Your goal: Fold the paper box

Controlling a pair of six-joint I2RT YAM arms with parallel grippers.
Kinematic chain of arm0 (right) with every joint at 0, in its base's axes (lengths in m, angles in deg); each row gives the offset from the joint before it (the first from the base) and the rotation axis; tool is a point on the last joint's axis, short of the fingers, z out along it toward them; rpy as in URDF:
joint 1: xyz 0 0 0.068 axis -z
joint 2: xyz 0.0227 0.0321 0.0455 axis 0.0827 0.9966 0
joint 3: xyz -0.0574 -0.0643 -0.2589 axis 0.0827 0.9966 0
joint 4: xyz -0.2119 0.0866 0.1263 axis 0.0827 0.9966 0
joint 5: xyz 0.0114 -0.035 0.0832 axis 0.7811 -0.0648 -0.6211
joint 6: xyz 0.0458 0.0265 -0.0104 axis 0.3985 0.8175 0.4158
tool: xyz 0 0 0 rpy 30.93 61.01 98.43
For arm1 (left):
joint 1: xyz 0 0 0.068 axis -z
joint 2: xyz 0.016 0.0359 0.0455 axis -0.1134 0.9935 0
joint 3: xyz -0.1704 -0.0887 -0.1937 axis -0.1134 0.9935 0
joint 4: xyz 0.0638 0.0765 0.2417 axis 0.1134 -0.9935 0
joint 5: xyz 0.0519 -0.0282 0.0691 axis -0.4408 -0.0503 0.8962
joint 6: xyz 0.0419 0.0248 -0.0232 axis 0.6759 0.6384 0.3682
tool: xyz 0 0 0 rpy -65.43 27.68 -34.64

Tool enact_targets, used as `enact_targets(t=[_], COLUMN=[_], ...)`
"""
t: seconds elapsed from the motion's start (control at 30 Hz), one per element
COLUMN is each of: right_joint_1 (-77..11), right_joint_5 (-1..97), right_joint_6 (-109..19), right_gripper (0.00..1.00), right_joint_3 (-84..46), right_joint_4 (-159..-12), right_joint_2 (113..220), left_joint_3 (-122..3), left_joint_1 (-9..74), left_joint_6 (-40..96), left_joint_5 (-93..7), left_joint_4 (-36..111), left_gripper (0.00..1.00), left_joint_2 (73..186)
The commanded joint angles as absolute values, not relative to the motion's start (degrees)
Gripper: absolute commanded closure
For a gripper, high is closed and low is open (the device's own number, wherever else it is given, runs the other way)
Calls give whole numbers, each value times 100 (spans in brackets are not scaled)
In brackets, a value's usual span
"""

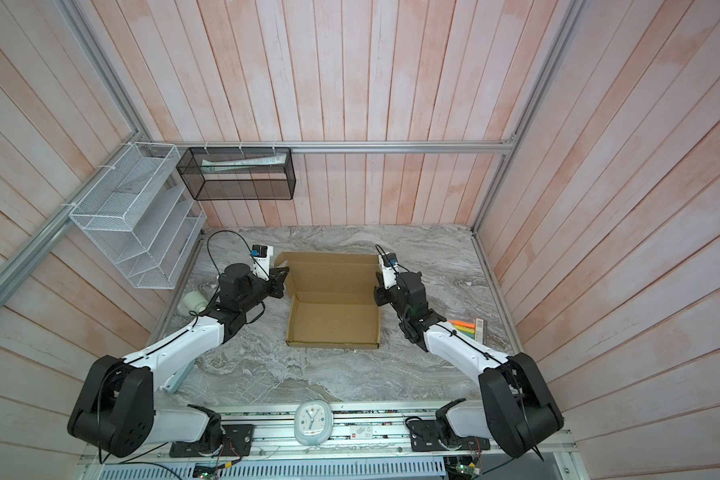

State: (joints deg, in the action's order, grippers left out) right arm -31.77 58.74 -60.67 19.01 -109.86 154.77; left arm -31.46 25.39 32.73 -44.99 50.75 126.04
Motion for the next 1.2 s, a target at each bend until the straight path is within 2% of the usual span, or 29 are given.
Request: enact_targets(t=[0.0, 1.17], right_joint_1=[-3304, -3668], right_joint_5=[5746, 6056], right_joint_6=[-5914, -5804], right_gripper=[100, 98], right_joint_3=[1910, 1888], right_joint_4=[-11218, -11133], right_joint_2=[15515, 15473], left_joint_3=[-3014, -2724], left_joint_1=[2679, 2698], left_joint_6=[3115, 2733], left_joint_5=[-4585, -4292], left_joint_4=[5210, 5532], left_gripper=[100, 100], left_joint_2=[12415, 12209])
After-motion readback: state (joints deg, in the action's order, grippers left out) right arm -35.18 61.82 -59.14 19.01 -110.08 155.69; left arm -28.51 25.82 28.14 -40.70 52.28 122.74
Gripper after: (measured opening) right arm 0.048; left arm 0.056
